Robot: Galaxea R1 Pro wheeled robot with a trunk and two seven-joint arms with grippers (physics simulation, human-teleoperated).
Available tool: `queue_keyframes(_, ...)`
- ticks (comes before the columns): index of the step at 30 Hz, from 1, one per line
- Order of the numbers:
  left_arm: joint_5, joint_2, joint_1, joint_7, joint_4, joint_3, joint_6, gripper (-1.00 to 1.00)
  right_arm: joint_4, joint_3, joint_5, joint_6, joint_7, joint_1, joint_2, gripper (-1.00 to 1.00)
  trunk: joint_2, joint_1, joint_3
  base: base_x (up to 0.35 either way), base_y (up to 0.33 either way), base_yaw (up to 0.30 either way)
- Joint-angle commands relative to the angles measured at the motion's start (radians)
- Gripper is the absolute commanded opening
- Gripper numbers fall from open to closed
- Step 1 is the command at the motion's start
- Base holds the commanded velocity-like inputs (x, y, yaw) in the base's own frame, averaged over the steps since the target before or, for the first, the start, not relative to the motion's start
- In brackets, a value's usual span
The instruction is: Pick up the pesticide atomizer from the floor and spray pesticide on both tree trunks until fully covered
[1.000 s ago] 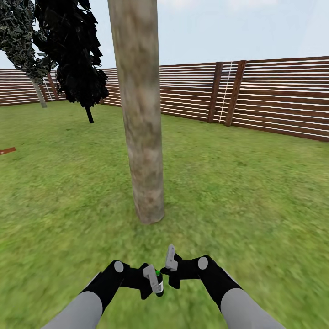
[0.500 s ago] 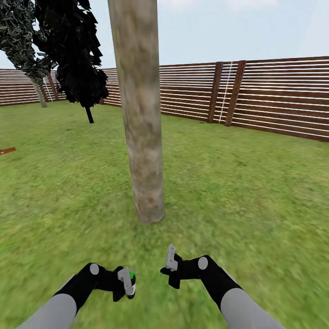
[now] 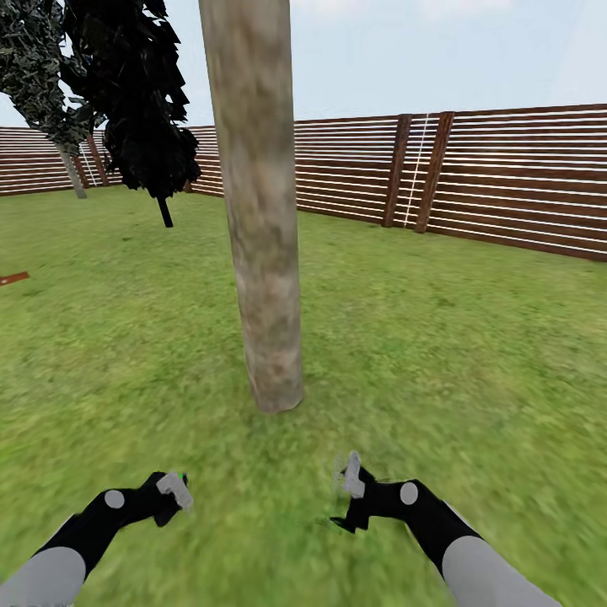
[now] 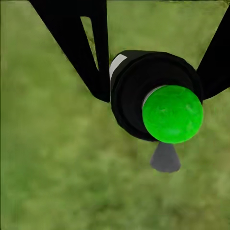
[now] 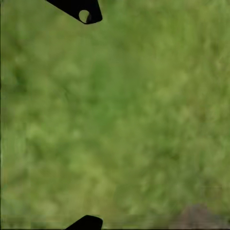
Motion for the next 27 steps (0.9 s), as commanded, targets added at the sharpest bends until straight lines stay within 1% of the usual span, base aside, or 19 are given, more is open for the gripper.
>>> queue_keyframes(1, 0.022, -0.003, 0.000, 0.044, 0.012, 0.073, 0.000, -1.00, 0.050, -0.035, -0.002, 0.000, -0.081, 0.001, -0.030, 1.00, 0.000, 0.000, 0.000, 0.000, 0.000, 0.000)
queue_keyframes(2, 0.045, -0.006, 0.000, 0.076, 0.035, 0.145, 0.001, -1.00, 0.112, -0.079, -0.002, 0.000, -0.177, 0.001, -0.058, 1.00, 0.000, 0.000, 0.000, 0.000, 0.000, 0.000)
queue_keyframes(3, 0.073, -0.007, 0.000, 0.114, 0.069, 0.227, 0.001, -1.00, 0.198, -0.142, -0.002, -0.002, -0.323, 0.001, -0.089, 1.00, 0.000, 0.000, 0.000, 0.000, 0.000, 0.000)
queue_keyframes(4, 0.092, -0.009, -0.001, 0.138, 0.089, 0.272, 0.002, -1.00, 0.256, -0.181, -0.003, -0.005, -0.442, 0.001, -0.102, 1.00, 0.000, 0.000, 0.000, 0.000, 0.000, 0.000)
queue_keyframes(5, 0.104, -0.014, -0.001, 0.158, 0.105, 0.298, 0.004, -1.00, 0.298, -0.209, -0.003, -0.010, -0.550, 0.003, -0.108, 1.00, 0.000, 0.000, 0.000, 0.000, 0.000, 0.000)
queue_keyframes(6, 0.112, -0.023, -0.001, 0.177, 0.119, 0.312, 0.015, -1.00, 0.326, -0.236, -0.009, -0.018, -0.658, 0.009, -0.111, 1.00, 0.000, 0.000, 0.000, 0.000, 0.000, 0.000)
queue_keyframes(7, 0.116, -0.032, -0.001, 0.192, 0.129, 0.320, 0.052, -1.00, 0.341, -0.267, -0.025, -0.028, -0.766, 0.018, -0.109, 1.00, 0.000, 0.000, 0.000, 0.000, 0.000, 0.000)
queue_keyframes(8, 0.118, -0.043, -0.001, 0.200, 0.134, 0.324, 0.118, -1.00, 0.350, -0.298, -0.053, -0.045, -0.869, 0.036, -0.107, 1.00, 0.000, 0.000, 0.000, 0.000, 0.000, 0.000)
queue_keyframes(9, 0.119, -0.051, -0.001, 0.205, 0.135, 0.326, 0.198, -1.00, 0.353, -0.321, -0.092, -0.078, -0.952, 0.064, -0.106, 1.00, 0.000, 0.000, 0.000, 0.000, 0.000, 0.000)
queue_keyframes(10, 0.119, -0.059, -0.002, 0.207, 0.135, 0.326, 0.297, -1.00, 0.355, -0.336, -0.151, -0.152, -1.012, 0.101, -0.107, 1.00, 0.000, 0.000, 0.000, 0.000, 0.000, 0.000)
queue_keyframes(11, 0.117, -0.076, -0.003, 0.206, 0.131, 0.324, 0.371, -1.00, 0.356, -0.343, -0.199, -0.231, -1.039, 0.124, -0.107, 1.00, 0.000, 0.000, 0.000, 0.000, 0.000, 0.000)
queue_keyframes(14, 0.111, -0.097, -0.008, 0.202, 0.127, 0.314, 0.406, -1.00, 0.355, -0.343, -0.216, -0.266, -1.047, 0.133, -0.105, 1.00, 0.000, 0.000, 0.000, 0.000, 0.000, 0.000)
queue_keyframes(16, 0.110, -0.102, -0.012, 0.202, 0.126, 0.312, 0.423, -1.00, 0.352, -0.342, -0.219, -0.273, -1.049, 0.134, -0.105, 1.00, 0.000, 0.000, 0.000, 0.068, 0.000, 0.000)
queue_keyframes(18, 0.114, -0.109, -0.017, 0.201, 0.127, 0.311, 0.434, -1.00, 0.350, -0.345, -0.225, -0.276, -1.053, 0.135, -0.106, 1.00, 0.000, 0.000, 0.000, 0.277, 0.000, 0.000)
queue_keyframes(19, 0.113, -0.120, -0.018, 0.202, 0.126, 0.311, 0.446, -1.00, 0.353, -0.346, -0.226, -0.277, -1.054, 0.135, -0.107, 1.00, 0.000, 0.000, 0.000, 0.319, -0.028, 0.000)
queue_keyframes(21, 0.110, -0.141, -0.026, 0.204, 0.123, 0.310, 0.503, -1.00, 0.358, -0.346, -0.227, -0.278, -1.054, 0.140, -0.106, 1.00, 0.000, 0.000, 0.000, 0.325, -0.073, 0.000)
queue_keyframes(23, 0.108, -0.157, -0.055, 0.205, 0.122, 0.310, 0.571, -1.00, 0.364, -0.346, -0.226, -0.278, -1.056, 0.145, -0.103, 1.00, 0.000, 0.000, 0.000, 0.311, -0.111, -0.003)
queue_keyframes(25, 0.109, -0.161, -0.081, 0.205, 0.122, 0.310, 0.594, -1.00, 0.365, -0.347, -0.228, -0.278, -1.057, 0.150, -0.106, 1.00, 0.000, 0.000, 0.000, 0.305, -0.127, -0.142)
queue_keyframes(27, 0.110, -0.162, -0.099, 0.205, 0.122, 0.310, 0.600, -1.00, 0.365, -0.347, -0.253, -0.279, -1.058, 0.160, -0.107, 1.00, 0.000, 0.000, 0.001, 0.291, -0.145, -0.229)
